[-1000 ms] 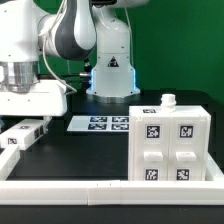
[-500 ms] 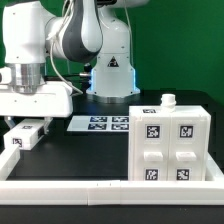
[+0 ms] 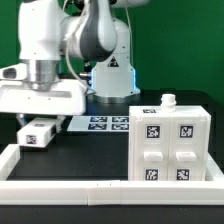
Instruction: Assemble cabinet
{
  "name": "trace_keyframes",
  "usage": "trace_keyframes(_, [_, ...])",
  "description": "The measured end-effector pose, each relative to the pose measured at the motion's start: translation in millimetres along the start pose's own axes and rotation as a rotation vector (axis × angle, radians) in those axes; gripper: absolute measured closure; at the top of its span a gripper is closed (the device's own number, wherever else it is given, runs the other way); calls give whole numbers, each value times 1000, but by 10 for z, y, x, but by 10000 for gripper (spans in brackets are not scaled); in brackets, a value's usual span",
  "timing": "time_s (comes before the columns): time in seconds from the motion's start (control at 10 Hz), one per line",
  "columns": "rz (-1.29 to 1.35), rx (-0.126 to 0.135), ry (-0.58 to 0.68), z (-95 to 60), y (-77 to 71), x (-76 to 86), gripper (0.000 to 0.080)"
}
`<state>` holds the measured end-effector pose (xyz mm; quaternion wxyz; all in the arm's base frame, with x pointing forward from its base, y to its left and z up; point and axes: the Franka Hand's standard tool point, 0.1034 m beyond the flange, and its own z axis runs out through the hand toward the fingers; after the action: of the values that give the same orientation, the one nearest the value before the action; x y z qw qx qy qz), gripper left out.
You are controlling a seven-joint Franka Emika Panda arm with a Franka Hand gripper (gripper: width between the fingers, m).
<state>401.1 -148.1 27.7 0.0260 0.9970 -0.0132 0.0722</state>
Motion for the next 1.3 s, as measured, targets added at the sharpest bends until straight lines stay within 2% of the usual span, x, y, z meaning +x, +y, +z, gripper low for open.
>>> trace_keyframes(0.1, [-14, 21, 5, -179, -288, 121, 236])
trace_keyframes(0.4, [12, 87, -9, -680, -867, 441, 236])
trace_keyframes(0.6, [37, 101, -32, -1025, -1156, 705, 236])
trace_keyframes(0.7, [34, 88, -36, -1183, -1222, 910, 236])
trace_keyframes(0.8, [32, 81, -21, -1231, -1228, 1016, 236])
trace_keyframes(1.2, [22, 75, -30, -1209, -1245, 978, 236])
trace_keyframes(1.3, [-47, 44, -27, -1269, -1337, 1055, 236])
